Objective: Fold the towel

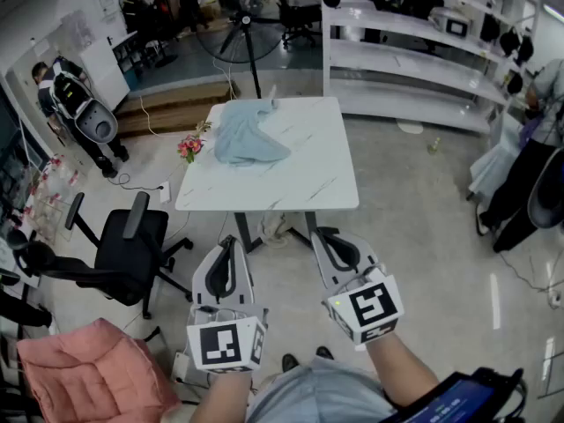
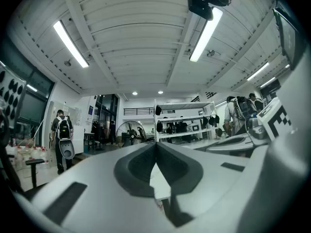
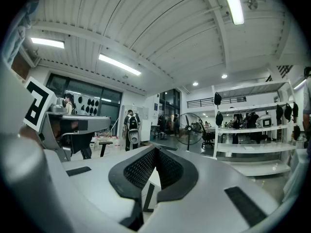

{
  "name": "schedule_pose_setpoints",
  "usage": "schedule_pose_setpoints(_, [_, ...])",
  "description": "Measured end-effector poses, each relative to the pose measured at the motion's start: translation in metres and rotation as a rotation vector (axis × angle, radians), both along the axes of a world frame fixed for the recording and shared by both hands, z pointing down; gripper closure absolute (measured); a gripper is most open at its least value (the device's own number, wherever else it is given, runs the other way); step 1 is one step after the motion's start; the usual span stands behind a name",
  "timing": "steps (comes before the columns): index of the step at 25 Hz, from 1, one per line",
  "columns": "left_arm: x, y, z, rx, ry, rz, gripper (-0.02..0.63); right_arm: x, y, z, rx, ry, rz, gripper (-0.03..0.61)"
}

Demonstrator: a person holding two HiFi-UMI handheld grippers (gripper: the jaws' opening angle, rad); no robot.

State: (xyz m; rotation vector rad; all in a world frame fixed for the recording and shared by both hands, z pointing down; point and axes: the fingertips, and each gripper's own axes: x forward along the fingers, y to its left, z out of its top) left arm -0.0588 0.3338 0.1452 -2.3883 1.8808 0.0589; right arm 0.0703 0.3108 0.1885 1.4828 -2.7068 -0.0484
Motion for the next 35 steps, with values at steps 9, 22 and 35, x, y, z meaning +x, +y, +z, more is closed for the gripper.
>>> schedule_pose_setpoints(9, [0.016,0.003,0.012,-0.013,-0.011,-0.012,0.606,0.015,0.002,0.011,0.003,0.001,-0.033,0.566])
schedule_pose_setpoints(22, [0.02,-0.013,0.035,-0.068,0.004,-0.1,0.606,0.026,-0.025,0.028,-0.022,-0.02,-0.107,0.549])
schedule_pose_setpoints(35, [-0.035,-0.129,0.066,-0.101,0.024,-0.128,0.606,-0.025,-0.143,0.053,-0.057,0.016,-0.166,0.377])
